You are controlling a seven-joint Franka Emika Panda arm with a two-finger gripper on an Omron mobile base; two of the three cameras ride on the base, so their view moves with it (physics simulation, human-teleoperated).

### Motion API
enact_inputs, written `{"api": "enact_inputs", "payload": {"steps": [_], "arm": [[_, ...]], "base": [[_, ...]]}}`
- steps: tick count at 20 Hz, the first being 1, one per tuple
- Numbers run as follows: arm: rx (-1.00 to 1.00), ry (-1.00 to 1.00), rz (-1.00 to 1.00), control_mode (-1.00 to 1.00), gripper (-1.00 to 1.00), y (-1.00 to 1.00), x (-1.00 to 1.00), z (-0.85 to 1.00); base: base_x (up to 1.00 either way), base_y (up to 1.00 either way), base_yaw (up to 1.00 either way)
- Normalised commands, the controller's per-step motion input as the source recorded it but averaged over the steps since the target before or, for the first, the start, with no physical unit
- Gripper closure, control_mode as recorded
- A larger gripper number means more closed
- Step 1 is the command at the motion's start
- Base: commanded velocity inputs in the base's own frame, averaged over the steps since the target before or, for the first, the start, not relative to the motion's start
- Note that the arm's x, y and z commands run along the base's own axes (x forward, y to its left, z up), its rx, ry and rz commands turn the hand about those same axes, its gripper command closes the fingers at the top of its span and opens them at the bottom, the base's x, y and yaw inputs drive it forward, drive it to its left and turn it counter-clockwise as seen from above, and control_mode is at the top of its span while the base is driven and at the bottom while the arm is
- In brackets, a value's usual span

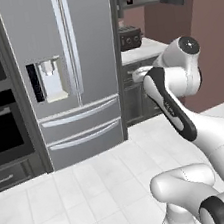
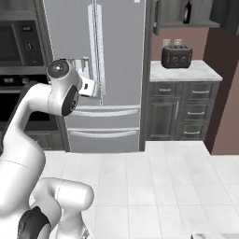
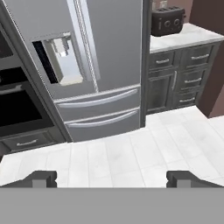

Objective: Open the cabinet directly in front. Then move the wine and the cup to the dining counter with the jar on it.

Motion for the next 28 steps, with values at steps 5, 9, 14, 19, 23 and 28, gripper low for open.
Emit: {"api": "enact_inputs", "payload": {"steps": [5, 9, 14, 19, 23, 28], "arm": [[0.0, 0.0, 0.0, 1.0, -1.0, 0.0, 0.0, 0.0], [0.0, 0.0, 0.0, 1.0, -1.0, 0.0, 0.0, 0.0], [0.0, 0.0, 0.0, 1.0, -1.0, 0.0, 0.0, 0.0], [0.0, 0.0, 0.0, 1.0, -1.0, 0.0, 0.0, 0.0], [0.0, 0.0, 0.0, 1.0, -1.0, 0.0, 0.0, 0.0], [0.0, 0.0, 0.0, 1.0, -1.0, 0.0, 0.0, 0.0]], "base": [[1.0, 0.88, 0.0], [1.0, 0.79, 0.02], [1.0, -0.35, 0.04], [1.0, -1.0, -0.22], [0.92, -1.0, -0.27], [0.81, -1.0, -0.26]]}}
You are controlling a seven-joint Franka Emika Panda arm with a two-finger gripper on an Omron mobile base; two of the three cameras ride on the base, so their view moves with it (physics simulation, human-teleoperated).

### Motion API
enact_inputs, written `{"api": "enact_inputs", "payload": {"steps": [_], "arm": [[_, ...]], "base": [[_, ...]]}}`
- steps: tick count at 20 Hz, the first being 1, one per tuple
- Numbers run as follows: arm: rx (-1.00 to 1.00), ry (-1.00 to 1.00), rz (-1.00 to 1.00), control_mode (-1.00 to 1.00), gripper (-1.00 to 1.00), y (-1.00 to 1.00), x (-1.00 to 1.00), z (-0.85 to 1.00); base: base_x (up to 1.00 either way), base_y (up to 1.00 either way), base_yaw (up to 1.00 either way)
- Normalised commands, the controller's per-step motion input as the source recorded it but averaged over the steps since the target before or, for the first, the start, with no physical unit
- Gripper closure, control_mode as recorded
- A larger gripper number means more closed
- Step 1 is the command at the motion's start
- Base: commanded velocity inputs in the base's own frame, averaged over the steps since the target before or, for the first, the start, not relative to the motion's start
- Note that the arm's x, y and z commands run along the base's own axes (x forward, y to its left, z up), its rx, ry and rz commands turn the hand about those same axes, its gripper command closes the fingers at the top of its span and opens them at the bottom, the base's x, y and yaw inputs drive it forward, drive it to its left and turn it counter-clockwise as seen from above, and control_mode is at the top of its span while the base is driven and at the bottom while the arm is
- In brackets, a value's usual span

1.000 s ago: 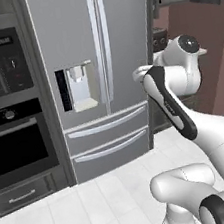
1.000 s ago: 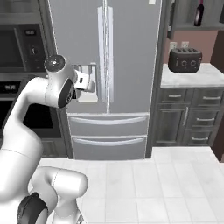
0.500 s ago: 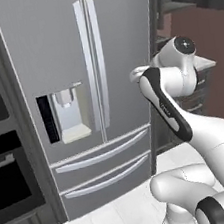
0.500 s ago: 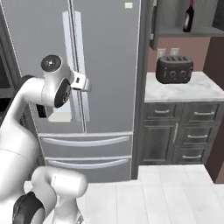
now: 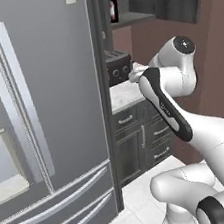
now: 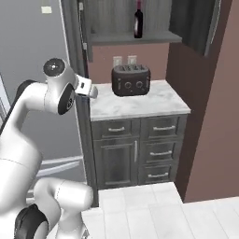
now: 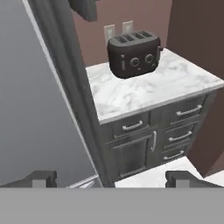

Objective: Open the cabinet directly in front. Then move the wine and the cup to the dining counter with the jar on it.

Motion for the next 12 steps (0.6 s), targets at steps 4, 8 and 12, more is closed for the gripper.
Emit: {"api": "enact_inputs", "payload": {"steps": [4, 8, 12], "arm": [[0.0, 0.0, 0.0, 1.0, -1.0, 0.0, 0.0, 0.0], [0.0, 0.0, 0.0, 1.0, -1.0, 0.0, 0.0, 0.0], [0.0, 0.0, 0.0, 1.0, -1.0, 0.0, 0.0, 0.0]], "base": [[0.71, -1.0, -0.15], [0.52, -1.0, 0.0], [0.5, -0.84, 0.13]]}}
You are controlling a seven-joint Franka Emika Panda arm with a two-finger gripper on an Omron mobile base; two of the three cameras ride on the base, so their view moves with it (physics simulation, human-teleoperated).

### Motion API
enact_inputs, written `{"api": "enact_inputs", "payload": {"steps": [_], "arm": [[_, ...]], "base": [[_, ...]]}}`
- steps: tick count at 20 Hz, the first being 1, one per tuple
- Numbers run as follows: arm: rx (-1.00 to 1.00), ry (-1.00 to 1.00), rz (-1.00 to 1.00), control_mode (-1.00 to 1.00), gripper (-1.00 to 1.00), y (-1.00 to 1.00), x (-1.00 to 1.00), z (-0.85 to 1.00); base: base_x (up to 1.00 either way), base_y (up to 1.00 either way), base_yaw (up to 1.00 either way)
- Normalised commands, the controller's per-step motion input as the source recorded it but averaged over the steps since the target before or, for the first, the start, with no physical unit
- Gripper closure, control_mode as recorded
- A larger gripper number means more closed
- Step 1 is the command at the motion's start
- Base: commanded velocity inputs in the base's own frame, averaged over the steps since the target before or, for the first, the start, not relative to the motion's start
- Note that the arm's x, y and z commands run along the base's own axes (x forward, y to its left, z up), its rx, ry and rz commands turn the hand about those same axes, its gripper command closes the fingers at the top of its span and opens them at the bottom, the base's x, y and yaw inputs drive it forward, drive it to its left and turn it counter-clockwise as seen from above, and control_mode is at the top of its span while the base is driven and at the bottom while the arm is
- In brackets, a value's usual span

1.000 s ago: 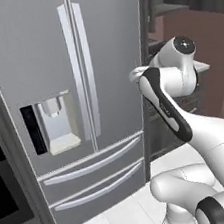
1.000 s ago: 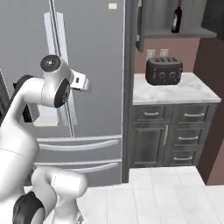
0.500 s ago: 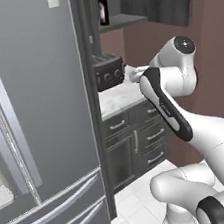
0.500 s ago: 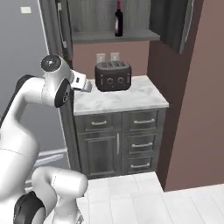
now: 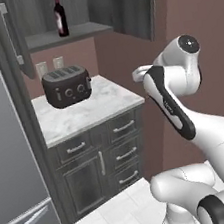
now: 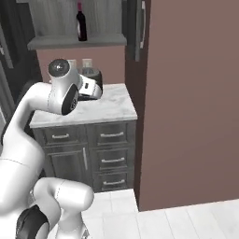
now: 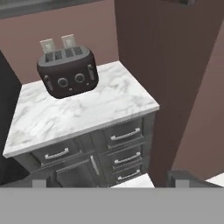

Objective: Open the cabinet directly in front. Then move the wine and the cup to the dining counter with the jar on it.

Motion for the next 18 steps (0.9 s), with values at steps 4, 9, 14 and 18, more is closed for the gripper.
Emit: {"api": "enact_inputs", "payload": {"steps": [4, 9, 14, 18], "arm": [[0.0, 0.0, 0.0, 1.0, -1.0, 0.0, 0.0, 0.0], [0.0, 0.0, 0.0, 1.0, -1.0, 0.0, 0.0, 0.0], [0.0, 0.0, 0.0, 1.0, -1.0, 0.0, 0.0, 0.0], [0.0, 0.0, 0.0, 1.0, -1.0, 0.0, 0.0, 0.0]], "base": [[0.27, -0.39, 0.37], [0.12, -0.23, 0.42], [0.03, -0.03, 0.11], [0.75, 0.0, 0.0]]}}
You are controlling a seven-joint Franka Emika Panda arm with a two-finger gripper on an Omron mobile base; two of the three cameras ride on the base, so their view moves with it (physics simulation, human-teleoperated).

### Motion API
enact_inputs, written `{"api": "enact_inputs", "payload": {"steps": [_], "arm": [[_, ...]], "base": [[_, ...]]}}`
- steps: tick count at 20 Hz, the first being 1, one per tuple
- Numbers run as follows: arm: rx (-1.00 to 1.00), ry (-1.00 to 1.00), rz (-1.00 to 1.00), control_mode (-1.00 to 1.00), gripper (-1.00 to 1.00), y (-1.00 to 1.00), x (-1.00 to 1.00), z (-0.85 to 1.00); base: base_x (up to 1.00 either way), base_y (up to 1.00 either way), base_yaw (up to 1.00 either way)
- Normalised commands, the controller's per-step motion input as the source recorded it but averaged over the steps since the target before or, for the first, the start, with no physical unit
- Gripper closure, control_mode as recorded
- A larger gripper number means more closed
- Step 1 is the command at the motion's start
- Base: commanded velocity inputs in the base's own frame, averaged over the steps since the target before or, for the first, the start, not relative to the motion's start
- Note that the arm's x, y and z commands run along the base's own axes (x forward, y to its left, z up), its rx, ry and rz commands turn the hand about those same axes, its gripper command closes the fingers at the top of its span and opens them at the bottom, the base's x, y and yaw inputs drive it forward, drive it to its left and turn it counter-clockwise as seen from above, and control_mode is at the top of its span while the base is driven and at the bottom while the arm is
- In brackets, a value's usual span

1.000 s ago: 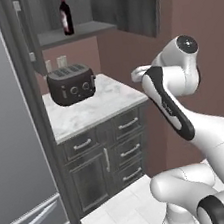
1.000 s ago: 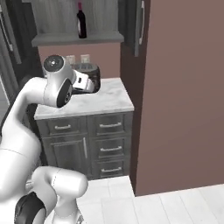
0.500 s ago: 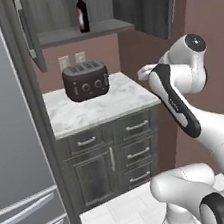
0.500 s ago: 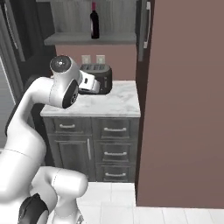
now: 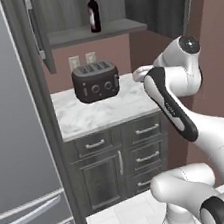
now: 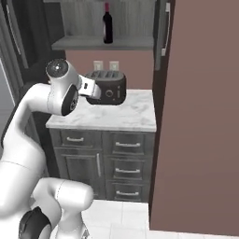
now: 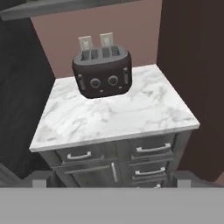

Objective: Open the cabinet directly in front. Then move the wine and the cup to the dining counter with the jar on it.

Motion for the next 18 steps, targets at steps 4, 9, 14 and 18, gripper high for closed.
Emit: {"api": "enact_inputs", "payload": {"steps": [4, 9, 14, 18], "arm": [[0.0, 0.0, 0.0, 1.0, -1.0, 0.0, 0.0, 0.0], [0.0, 0.0, 0.0, 1.0, -1.0, 0.0, 0.0, 0.0], [0.0, 0.0, 0.0, 1.0, -1.0, 0.0, 0.0, 0.0], [0.0, 0.0, 0.0, 1.0, -1.0, 0.0, 0.0, 0.0]], "base": [[1.0, -0.03, 0.06], [0.89, -0.48, 0.11], [0.65, -0.79, 0.03], [0.28, -0.18, 0.0]]}}
